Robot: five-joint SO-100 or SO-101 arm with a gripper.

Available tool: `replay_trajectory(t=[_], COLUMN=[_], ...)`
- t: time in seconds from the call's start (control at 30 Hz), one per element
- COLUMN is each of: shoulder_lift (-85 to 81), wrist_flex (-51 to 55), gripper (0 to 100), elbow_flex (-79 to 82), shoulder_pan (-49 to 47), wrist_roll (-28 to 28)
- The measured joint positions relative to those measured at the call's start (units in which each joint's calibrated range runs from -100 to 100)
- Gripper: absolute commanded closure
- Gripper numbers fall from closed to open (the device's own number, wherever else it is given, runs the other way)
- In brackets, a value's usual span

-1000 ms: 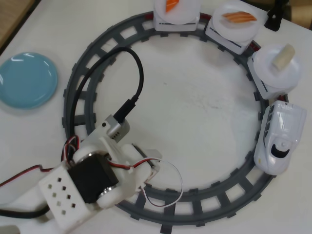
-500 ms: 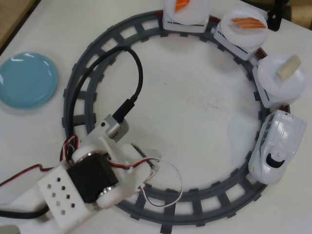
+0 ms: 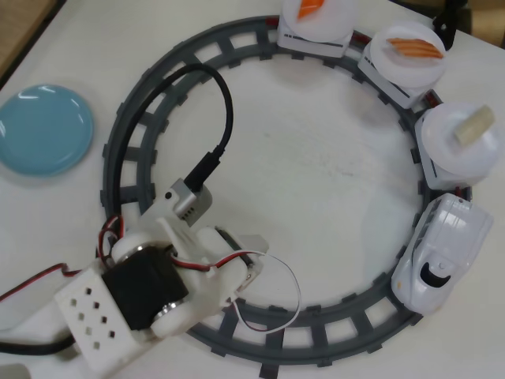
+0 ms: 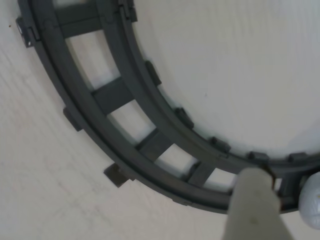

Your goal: Pick up the sushi from the Shinkansen and put it on the blue dish

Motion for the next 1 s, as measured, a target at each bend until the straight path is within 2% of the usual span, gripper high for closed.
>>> replay_trajectory(t=[0.23,0.4,1.0], shoulder_lift=[0.00,0.00,0.00], wrist_flex=[0.00,0.00,0.08], gripper=[77,77,77], elbow_flex=[-0.37,-7.14,-9.70], shoulder_pan=[0.00,1.72,8.58], wrist_roll=[0.00,0.26,11.17])
